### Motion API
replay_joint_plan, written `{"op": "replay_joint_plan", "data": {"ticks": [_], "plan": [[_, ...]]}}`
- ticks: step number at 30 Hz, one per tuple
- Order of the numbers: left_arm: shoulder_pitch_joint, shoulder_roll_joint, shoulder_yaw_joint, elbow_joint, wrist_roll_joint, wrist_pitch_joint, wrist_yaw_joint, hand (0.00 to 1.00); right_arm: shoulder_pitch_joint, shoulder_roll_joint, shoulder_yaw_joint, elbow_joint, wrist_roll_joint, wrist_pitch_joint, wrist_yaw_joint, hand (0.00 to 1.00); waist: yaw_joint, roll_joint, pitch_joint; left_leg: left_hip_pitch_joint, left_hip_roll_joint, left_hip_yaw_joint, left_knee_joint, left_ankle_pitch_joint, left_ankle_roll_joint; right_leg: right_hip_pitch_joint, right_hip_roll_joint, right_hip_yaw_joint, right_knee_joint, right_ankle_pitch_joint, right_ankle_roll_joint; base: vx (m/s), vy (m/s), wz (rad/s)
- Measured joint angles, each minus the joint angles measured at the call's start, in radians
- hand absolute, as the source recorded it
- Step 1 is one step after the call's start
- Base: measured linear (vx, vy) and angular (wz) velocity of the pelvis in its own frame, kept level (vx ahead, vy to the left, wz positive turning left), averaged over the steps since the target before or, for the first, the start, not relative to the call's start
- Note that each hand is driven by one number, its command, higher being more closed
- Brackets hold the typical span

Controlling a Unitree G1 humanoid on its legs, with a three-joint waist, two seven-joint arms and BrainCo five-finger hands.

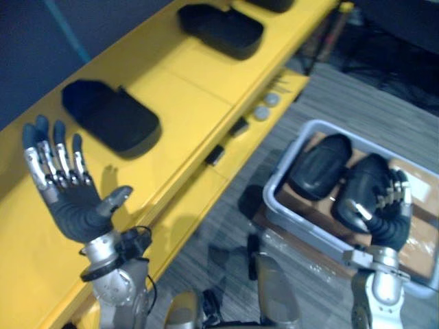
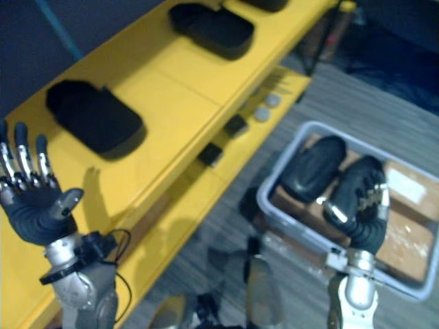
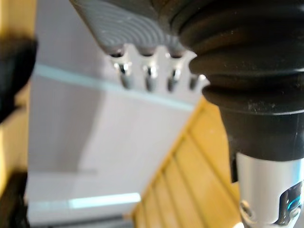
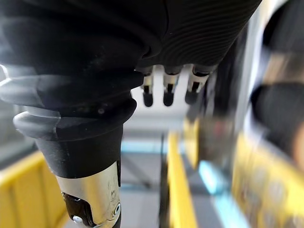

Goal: Walk over and take plastic housings, then place them on the shelf

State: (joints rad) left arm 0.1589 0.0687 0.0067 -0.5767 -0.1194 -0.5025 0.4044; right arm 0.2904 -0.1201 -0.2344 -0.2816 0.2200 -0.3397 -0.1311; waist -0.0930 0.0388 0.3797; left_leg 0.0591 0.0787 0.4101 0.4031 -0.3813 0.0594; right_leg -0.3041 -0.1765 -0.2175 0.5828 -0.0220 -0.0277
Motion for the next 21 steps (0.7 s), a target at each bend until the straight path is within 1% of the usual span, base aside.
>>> {"op": "replay_joint_plan", "data": {"ticks": [1, 2, 3, 4, 5, 6, 7, 8, 9, 10, 11, 12, 13, 14, 15, 16, 18, 19, 20, 21], "plan": [[-0.003, 0.0, 0.005, -0.001, -0.003, 0.013, -0.006, 0.0, -0.007, 0.0, 0.008, 0.009, -0.001, -0.01, 0.003, 0.0, 0.006, -0.002, -0.014, 0.0, 0.003, 0.017, -0.015, 0.011, 0.001, 0.016, -0.023, -0.016, 0.017, -0.023, -0.001, -0.07, 0.042, -0.77], [-0.004, 0.0, 0.021, 0.0, -0.018, 0.034, -0.022, 0.0, -0.04, 0.0, 0.027, 0.035, -0.006, -0.015, 0.006, 0.0, 0.02, -0.007, -0.035, -0.001, 0.015, 0.049, -0.027, 0.021, -0.005, 0.057, -0.069, -0.04, 0.032, -0.052, -0.001, -0.05, -0.023, -0.94], [0.002, 0.001, 0.033, 0.001, -0.022, 0.057, -0.028, 0.0, -0.083, -0.003, 0.049, 0.075, -0.022, -0.014, 0.007, 0.0, 0.04, -0.02, -0.055, -0.002, 0.027, 0.09, -0.024, 0.022, -0.008, 0.097, -0.119, -0.059, 0.032, -0.067, 0.002, -0.05, -0.052, -1.0], [0.009, 0.001, 0.039, 0.003, -0.022, 0.066, -0.029, 0.0, -0.106, -0.004, 0.06, 0.1, -0.03, -0.013, 0.007, 0.0, 0.054, -0.026, -0.065, -0.007, 0.032, 0.102, -0.02, 0.023, -0.009, 0.112, -0.14, -0.06, 0.029, -0.068, 0.003, -0.04, -0.12, -1.02], [0.016, 0.001, 0.056, 0.009, -0.021, 0.078, -0.03, 0.0, -0.151, -0.006, 0.08, 0.146, -0.04, -0.007, 0.011, 0.0, 0.077, -0.042, -0.075, -0.012, 0.044, 0.125, -0.005, 0.023, -0.01, 0.143, -0.184, -0.058, 0.014, -0.067, 0.005, -0.04, -0.189, -0.87], [0.024, 0.002, 0.065, 0.012, -0.022, 0.096, -0.03, 0.0, -0.186, -0.008, 0.103, 0.179, -0.044, 0.001, 0.023, 0.0, 0.09, -0.055, -0.084, -0.027, 0.057, 0.126, 0.018, 0.026, -0.015, 0.168, -0.214, -0.056, -0.02, -0.059, 0.008, -0.03, -0.223, -0.78], [0.028, 0.002, 0.073, 0.012, -0.022, 0.099, -0.03, 0.0, -0.2, -0.01, 0.114, 0.186, -0.049, 0.011, 0.029, 0.0, 0.099, -0.058, -0.086, -0.036, 0.068, 0.124, 0.033, 0.027, -0.016, 0.179, -0.223, -0.054, -0.044, -0.045, 0.016, -0.03, -0.352, -0.68], [0.032, 0.002, 0.091, 0.012, -0.024, 0.107, -0.029, 0.0, -0.221, -0.017, 0.139, 0.19, -0.052, 0.031, 0.045, 0.0, 0.117, -0.064, -0.09, -0.057, 0.092, 0.117, 0.07, 0.027, -0.016, 0.194, -0.229, -0.049, -0.106, 0.003, 0.023, -0.01, -0.335, -0.55], [0.035, 0.0, 0.099, 0.013, -0.03, 0.113, -0.027, 0.0, -0.238, -0.029, 0.159, 0.195, -0.051, 0.045, 0.057, 0.0, 0.124, -0.06, -0.089, -0.072, 0.118, 0.095, 0.096, 0.035, -0.031, 0.201, -0.2, -0.041, -0.13, -0.013, 0.058, 0.0, -0.435, -0.62], [0.045, -0.006, 0.099, 0.015, -0.031, 0.115, -0.025, 0.0, -0.249, -0.048, 0.174, 0.201, -0.049, 0.058, 0.069, 0.0, 0.133, -0.046, -0.097, -0.082, 0.139, 0.054, 0.094, 0.051, -0.059, 0.198, -0.17, -0.039, -0.131, -0.018, 0.07, 0.02, -0.377, -0.51], [0.058, -0.01, 0.097, 0.014, -0.031, 0.113, -0.017, 0.0, -0.261, -0.065, 0.189, 0.212, -0.048, 0.077, 0.083, 0.0, 0.133, -0.031, -0.105, -0.079, 0.161, 0.006, 0.077, 0.071, -0.095, 0.186, -0.137, -0.03, -0.11, -0.03, 0.092, 0.04, -0.371, -0.33], [0.062, -0.009, 0.098, 0.014, -0.03, 0.109, -0.011, 0.0, -0.259, -0.071, 0.193, 0.212, -0.046, 0.082, 0.089, 0.0, 0.125, -0.029, -0.107, -0.074, 0.172, -0.024, 0.064, 0.08, -0.111, 0.18, -0.126, -0.028, -0.079, -0.049, 0.14, 0.08, -0.434, 0.02], [0.062, -0.01, 0.099, 0.015, -0.031, 0.093, 0.007, 0.0, -0.259, -0.073, 0.197, 0.212, -0.044, 0.085, 0.091, 0.0, 0.109, -0.036, -0.104, -0.075, 0.183, -0.062, 0.061, 0.092, -0.133, 0.18, -0.115, -0.033, -0.045, -0.107, 0.181, 0.07, -0.366, 0.25], [0.063, -0.015, 0.099, 0.014, -0.033, 0.09, 0.009, 0.0, -0.26, -0.077, 0.197, 0.212, -0.043, 0.09, 0.09, 0.0, 0.105, -0.037, -0.104, -0.08, 0.188, -0.081, 0.061, 0.097, -0.141, 0.181, -0.107, -0.037, -0.037, -0.132, 0.171, 0.07, -0.38, 0.19], [0.068, -0.03, 0.099, 0.014, -0.038, 0.087, 0.007, 0.0, -0.267, -0.09, 0.198, 0.217, -0.042, 0.106, 0.085, 0.0, 0.104, -0.031, -0.103, -0.081, 0.196, -0.103, 0.061, 0.101, -0.147, 0.18, -0.091, -0.042, -0.03, -0.155, 0.156, 0.05, -0.335, -0.13], [0.085, -0.06, 0.091, 0.015, -0.067, 0.079, -0.002, 0.0, -0.286, -0.115, 0.193, 0.239, -0.029, 0.126, 0.064, 0.0, 0.104, -0.014, -0.098, -0.08, 0.216, -0.139, 0.059, 0.109, -0.158, 0.175, -0.067, -0.057, -0.018, -0.174, 0.13, 0.04, -0.301, -0.23], [0.088, -0.078, 0.072, 0.028, -0.088, 0.072, -0.029, 0.0, -0.291, -0.122, 0.159, 0.261, -0.02, 0.132, 0.039, 0.0, 0.099, -0.002, -0.088, -0.077, 0.218, -0.162, 0.047, 0.123, -0.166, 0.17, -0.058, -0.058, -0.011, -0.181, 0.118, 0.01, -0.218, -0.14], [0.087, -0.077, 0.037, 0.046, -0.11, 0.065, -0.054, 0.0, -0.279, -0.118, 0.123, 0.263, -0.029, 0.132, 0.007, 0.0, 0.085, 0.003, -0.086, -0.079, 0.21, -0.159, 0.022, 0.138, -0.174, 0.164, -0.063, -0.061, -0.02, -0.181, 0.118, -0.02, -0.115, 0.06], [0.085, -0.077, 0.018, 0.058, -0.111, 0.064, -0.069, 0.0, -0.27, -0.115, 0.103, 0.263, -0.028, 0.131, -0.006, 0.0, 0.075, 0.007, -0.086, -0.08, 0.203, -0.156, 0.007, 0.146, -0.183, 0.164, -0.069, -0.067, -0.027, -0.181, 0.118, -0.03, -0.028, 0.2], [0.072, -0.075, -0.023, 0.085, -0.117, 0.063, -0.11, 0.0, -0.246, -0.107, 0.054, 0.263, -0.018, 0.131, -0.027, 0.0, 0.06, 0.011, -0.083, -0.079, 0.182, -0.156, -0.023, 0.155, -0.191, 0.165, -0.086, -0.084, -0.042, -0.181, 0.118, -0.03, 0.006, 0.2]]}}
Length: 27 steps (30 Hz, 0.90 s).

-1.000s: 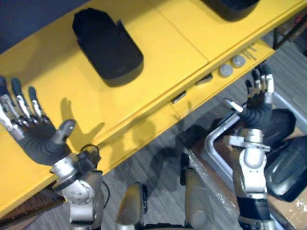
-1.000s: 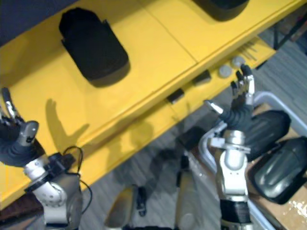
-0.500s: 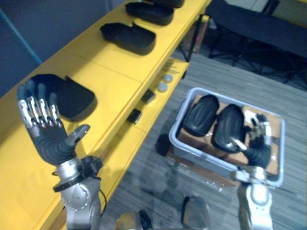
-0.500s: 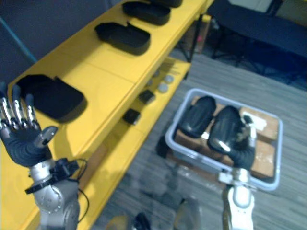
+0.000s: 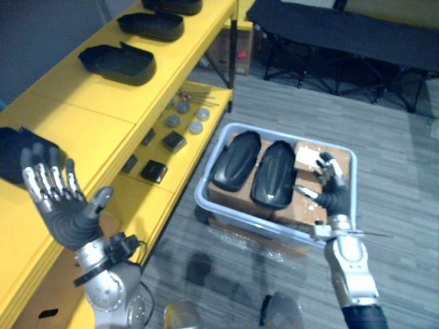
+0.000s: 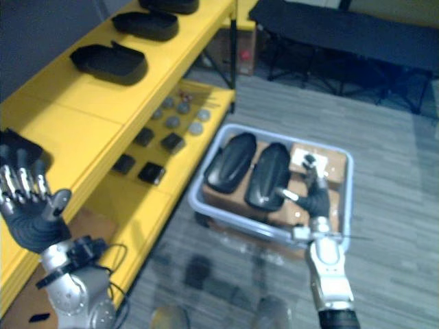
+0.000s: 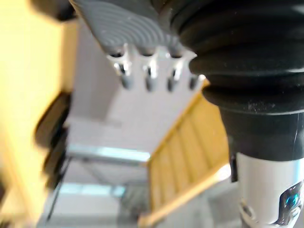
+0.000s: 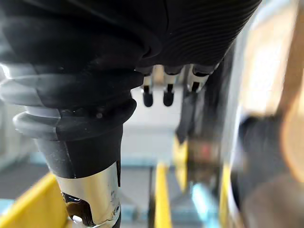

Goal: Walk over and take plastic housings, then place them on the shelf

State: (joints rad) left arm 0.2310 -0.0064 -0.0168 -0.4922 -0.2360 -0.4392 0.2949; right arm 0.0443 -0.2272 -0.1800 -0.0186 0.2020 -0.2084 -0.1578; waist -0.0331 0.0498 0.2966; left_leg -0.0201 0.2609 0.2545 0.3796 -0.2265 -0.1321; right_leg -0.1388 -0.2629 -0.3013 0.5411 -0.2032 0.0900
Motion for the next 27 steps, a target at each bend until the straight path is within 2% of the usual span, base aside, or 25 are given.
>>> {"op": "replay_joint_plan", "data": {"ticks": [2, 3, 4, 6, 10, 12, 17, 19, 20, 21, 24, 27], "plan": [[-0.029, 0.008, -0.069, 0.058, 0.0, 0.002, -0.075, 0.0, 0.016, 0.006, -0.058, 0.009, -0.002, 0.0, -0.048, 0.0, -0.014, 0.005, 0.004, 0.005, -0.037, 0.001, -0.048, 0.008, -0.013, -0.002, -0.026, 0.0, -0.026, 0.003, 0.005, -0.05, 0.091, 0.11], [-0.05, 0.029, -0.122, 0.113, -0.001, 0.024, -0.131, 0.0, 0.009, 0.004, -0.081, 0.037, -0.021, 0.0, -0.083, 0.0, -0.016, 0.007, 0.005, 0.014, -0.063, 0.006, -0.078, 0.015, -0.018, -0.001, -0.039, 0.003, -0.049, 0.013, 0.023, -0.07, 0.12, 0.0], [-0.057, 0.042, -0.142, 0.131, 0.0, 0.036, -0.148, 0.0, 0.003, 0.002, -0.085, 0.049, -0.024, 0.001, -0.092, 0.0, -0.016, 0.007, 0.005, 0.019, -0.069, 0.008, -0.087, 0.016, -0.016, 0.0, -0.045, 0.005, -0.057, 0.018, 0.031, -0.09, 0.125, -0.08], [-0.075, 0.109, -0.215, 0.201, 0.026, 0.108, -0.191, 0.0, -0.067, -0.017, -0.077, 0.117, -0.024, 0.02, -0.14, 0.0, -0.019, 0.009, 0.007, 0.015, -0.106, 0.026, -0.098, 0.021, -0.01, 0.001, -0.073, 0.016, -0.112, 0.044, 0.074, -0.11, 0.138, -0.16], [-0.081, 0.123, -0.244, 0.308, 0.038, 0.229, -0.184, 0.0, -0.212, -0.077, -0.048, 0.269, -0.03, 0.074, -0.174, 0.0, -0.009, 0.042, 0.036, 0.0, -0.132, 0.017, -0.104, 0.036, 0.014, 0.022, -0.082, 0.014, -0.184, 0.102, 0.085, -0.13, 0.099, 0.05], [-0.083, 0.124, -0.266, 0.417, 0.036, 0.28, -0.157, 0.0, -0.321, -0.134, -0.028, 0.411, -0.03, 0.105, -0.186, 0.0, 0.0, 0.06, 0.054, -0.024, -0.149, -0.008, -0.108, 0.051, 0.025, 0.032, -0.095, -0.012, -0.213, 0.127, 0.091, -0.15, 0.048, 0.37], [-0.071, 0.123, -0.319, 0.597, 0.038, 0.288, -0.119, 0.0, -0.554, -0.247, 0.007, 0.685, -0.017, 0.105, -0.198, 0.0, 0.047, 0.078, 0.1, -0.09, -0.168, -0.062, -0.107, 0.087, 0.038, 0.029, -0.105, -0.06, -0.25, 0.168, 0.089, -0.11, 0.014, 0.34], [-0.069, 0.116, -0.351, 0.689, 0.035, 0.284, -0.121, 0.0, -0.678, -0.317, 0.034, 0.8, 0.033, 0.106, -0.211, 0.0, 0.077, 0.096, 0.122, -0.109, -0.176, -0.085, -0.105, 0.1, 0.043, 0.032, -0.11, -0.079, -0.258, 0.182, 0.087, -0.11, 0.007, 0.28], [-0.066, 0.116, -0.36, 0.707, 0.032, 0.279, -0.121, 0.0, -0.709, -0.332, 0.037, 0.829, 0.045, 0.106, -0.214, 0.0, 0.078, 0.099, 0.124, -0.12, -0.18, -0.094, -0.106, 0.106, 0.045, 0.029, -0.114, -0.088, -0.258, 0.183, 0.088, -0.14, 0.005, 0.5], [-0.059, 0.115, -0.393, 0.755, 0.007, 0.264, -0.12, 0.0, -0.783, -0.369, 0.037, 0.909, 0.105, 0.106, -0.232, 0.0, 0.093, 0.114, 0.132, -0.142, -0.188, -0.111, -0.11, 0.12, 0.047, 0.021, -0.121, -0.109, -0.258, 0.187, 0.088, -0.09, 0.001, 0.34], [-0.04, 0.109, -0.422, 0.816, -0.001, 0.253, -0.12, 0.0, -0.846, -0.392, 0.046, 0.981, 0.12, 0.107, -0.269, 0.0, 0.122, 0.134, 0.141, -0.155, -0.191, -0.115, -0.11, 0.128, 0.05, 0.011, -0.124, -0.112, -0.257, 0.19, 0.087, -0.06, -0.002, 0.11], [-0.016, 0.094, -0.441, 0.884, -0.048, 0.225, -0.123, 0.0, -0.907, -0.411, 0.086, 1.049, 0.12, 0.127, -0.328, 0.0, 0.133, 0.148, 0.145, -0.161, -0.199, -0.119, -0.111, 0.134, 0.053, 0.004, -0.132, -0.112, -0.251, 0.191, 0.089, -0.06, 0.004, 0.06]]}}
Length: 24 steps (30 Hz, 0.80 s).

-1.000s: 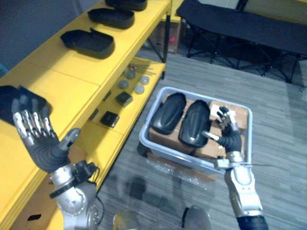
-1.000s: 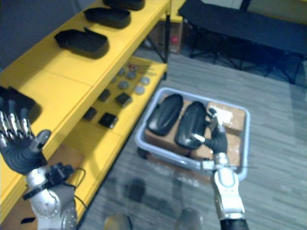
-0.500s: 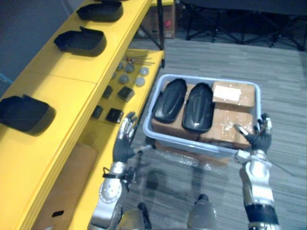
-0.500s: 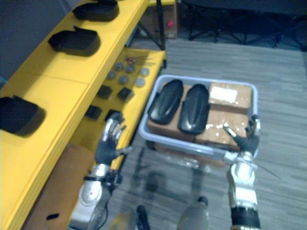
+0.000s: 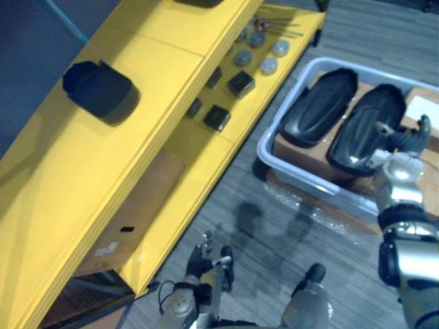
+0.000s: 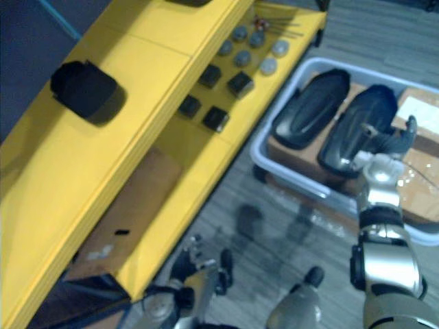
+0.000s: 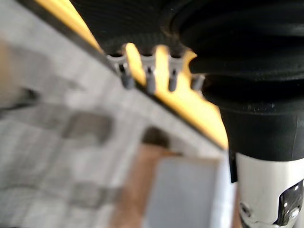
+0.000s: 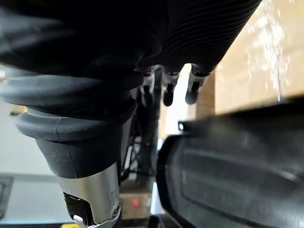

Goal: Walk over and take plastic housings, then place them on the shelf

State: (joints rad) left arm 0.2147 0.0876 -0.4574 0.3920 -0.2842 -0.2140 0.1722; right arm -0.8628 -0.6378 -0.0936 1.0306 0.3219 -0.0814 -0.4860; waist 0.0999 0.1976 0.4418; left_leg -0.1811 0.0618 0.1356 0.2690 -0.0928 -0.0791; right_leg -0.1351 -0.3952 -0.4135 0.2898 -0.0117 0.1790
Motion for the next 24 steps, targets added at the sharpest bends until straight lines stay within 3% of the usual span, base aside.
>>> {"op": "replay_joint_plan", "data": {"ticks": [2, 7, 12, 18, 24], "plan": [[0.017, -0.019, -0.001, 0.029, -0.073, -0.013, -0.003, 0.0, -0.036, -0.022, 0.005, 0.029, 0.0, 0.019, -0.053, 0.0, 0.003, 0.006, 0.004, -0.013, -0.005, -0.008, 0.007, 0.0, 0.0, -0.006, -0.005, -0.002, 0.003, 0.002, 0.001, -0.04, 0.01, 0.08], [0.012, -0.023, -0.021, 0.046, -0.11, -0.068, -0.022, 0.0, -0.098, -0.078, 0.01, 0.075, -0.015, 0.038, -0.145, 0.0, 0.018, 0.036, 0.024, -0.032, -0.004, -0.013, 0.023, 0.0, 0.0, -0.024, -0.006, 0.003, 0.018, 0.002, 0.0, -0.06, -0.002, 0.01], [0.007, -0.037, -0.025, 0.067, -0.115, -0.094, -0.026, 0.0, -0.12, -0.094, 0.009, 0.13, -0.024, 0.107, -0.238, 0.0, 0.025, 0.046, 0.027, -0.065, -0.001, -0.016, 0.045, 0.0, 0.001, -0.057, -0.008, 0.008, 0.04, -0.001, -0.004, -0.06, -0.013, 0.0], [-0.011, -0.042, -0.027, 0.098, -0.154, -0.111, -0.028, 0.0, -0.13, -0.101, 0.006, 0.176, -0.023, 0.178, -0.222, 0.0, 0.032, 0.053, 0.028, -0.069, -0.001, -0.014, 0.052, 0.0, 0.001, -0.071, -0.011, 0.019, 0.057, -0.004, -0.009, -0.04, -0.004, -0.02], [-0.015, -0.056, -0.025, 0.103, -0.184, -0.118, -0.028, 0.0, -0.132, -0.15, 0.015, 0.236, -0.07, 0.243, -0.081, 0.0, 0.054, 0.067, 0.018, -0.102, -0.005, -0.014, 0.063, 0.001, 0.003, -0.115, -0.021, 0.028, 0.085, -0.01, -0.013, -0.03, -0.007, 0.0]]}}
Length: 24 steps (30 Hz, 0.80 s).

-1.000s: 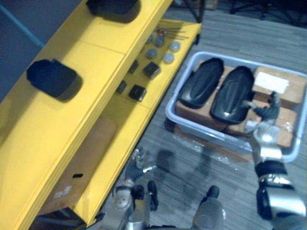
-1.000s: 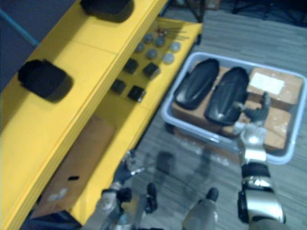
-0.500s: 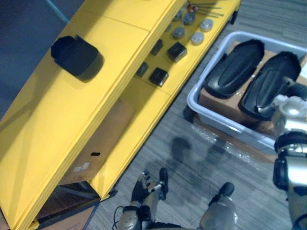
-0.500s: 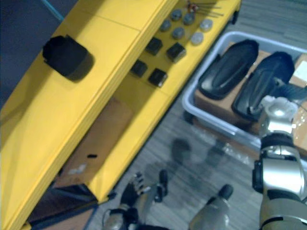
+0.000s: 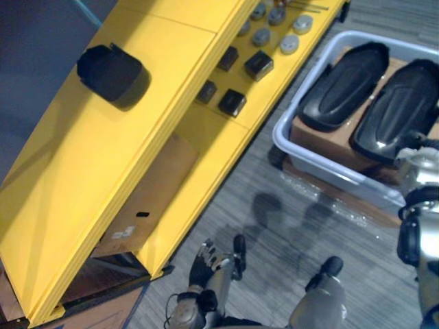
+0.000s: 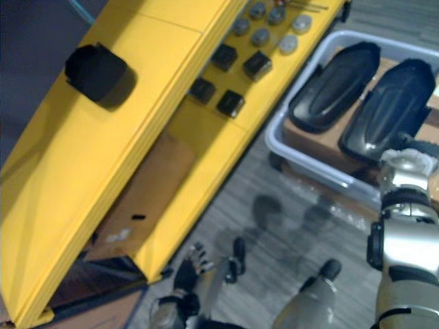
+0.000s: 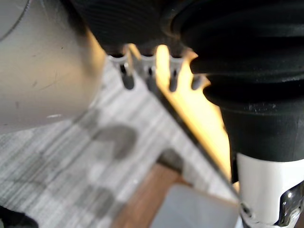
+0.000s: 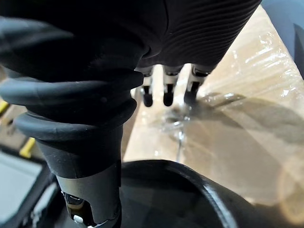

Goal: Walk over and take plastic housings, then place them on the shelf

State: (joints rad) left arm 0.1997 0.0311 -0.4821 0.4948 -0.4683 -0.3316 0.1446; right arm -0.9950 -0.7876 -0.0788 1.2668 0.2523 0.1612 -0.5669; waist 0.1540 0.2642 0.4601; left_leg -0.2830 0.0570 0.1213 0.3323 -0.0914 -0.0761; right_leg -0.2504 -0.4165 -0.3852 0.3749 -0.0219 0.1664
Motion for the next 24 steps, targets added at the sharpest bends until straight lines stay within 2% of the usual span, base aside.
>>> {"op": "replay_joint_plan", "data": {"ticks": [4, 5, 7, 10, 15, 21, 24], "plan": [[-0.002, 0.0, 0.0, 0.001, -0.005, -0.004, 0.0, 0.0, -0.007, -0.044, 0.007, 0.01, -0.038, 0.019, 0.061, 0.0, 0.01, 0.012, -0.008, -0.034, -0.004, -0.012, 0.014, 0.0, 0.001, -0.021, -0.007, -0.009, 0.011, -0.003, 0.0, -0.03, 0.003, 0.1], [-0.002, -0.001, -0.001, 0.002, -0.005, -0.009, -0.001, 0.0, -0.008, -0.063, 0.026, 0.011, -0.054, 0.021, 0.07, 1.0, 0.013, 0.016, -0.012, -0.05, -0.008, -0.016, 0.019, 0.002, 0.003, -0.036, -0.014, -0.013, 0.021, -0.005, 0.0, -0.03, 0.004, 0.17], [-0.006, -0.004, -0.001, 0.012, -0.006, -0.011, -0.001, 0.0, -0.008, -0.087, 0.044, 0.014, -0.075, 0.037, 0.085, 1.0, 0.02, 0.027, -0.02, -0.067, -0.012, -0.026, 0.027, 0.002, 0.004, -0.042, -0.018, -0.023, 0.024, -0.005, 0.0, -0.03, 0.013, 0.16], [-0.009, -0.004, 0.002, 0.019, -0.007, -0.019, -0.005, 0.0, -0.008, -0.114, 0.066, 0.028, -0.128, 0.074, 0.107, 1.0, 0.037, 0.03, -0.022, -0.071, -0.015, -0.029, 0.028, 0.003, 0.005, -0.044, -0.02, -0.026, 0.025, -0.005, 0.0, -0.02, 0.011, 0.04], [-0.012, -0.002, 0.001, 0.042, -0.007, -0.046, -0.035, 0.0, -0.008, -0.178, 0.114, 0.038, -0.329, 0.168, 0.181, 1.0, 0.046, 0.044, -0.033, -0.104, -0.016, -0.055, 0.043, 0.003, 0.005, -0.046, -0.02, -0.055, 0.02, -0.005, 0.0, -0.02, 0.018, 0.12], [-0.014, -0.001, -0.002, 0.033, -0.006, -0.058, -0.045, 0.0, -0.039, -0.181, 0.163, 0.061, -0.537, 0.266, 0.233, 1.0, 0.052, 0.044, -0.032, -0.103, -0.015, -0.061, 0.042, 0.003, 0.005, -0.037, -0.019, -0.067, 0.017, -0.006, -0.001, 0.01, 0.008, 0.04], [-0.009, 0.001, -0.019, -0.012, -0.005, -0.047, -0.046, 0.0, -0.042, -0.179, 0.169, 0.09, -0.619, 0.295, 0.252, 1.0, 0.053, 0.041, -0.03, -0.1, -0.015, -0.067, 0.041, 0.004, 0.006, -0.024, -0.018, -0.08, 0.014, -0.006, -0.002, 0.01, 0.013, 0.08]]}}
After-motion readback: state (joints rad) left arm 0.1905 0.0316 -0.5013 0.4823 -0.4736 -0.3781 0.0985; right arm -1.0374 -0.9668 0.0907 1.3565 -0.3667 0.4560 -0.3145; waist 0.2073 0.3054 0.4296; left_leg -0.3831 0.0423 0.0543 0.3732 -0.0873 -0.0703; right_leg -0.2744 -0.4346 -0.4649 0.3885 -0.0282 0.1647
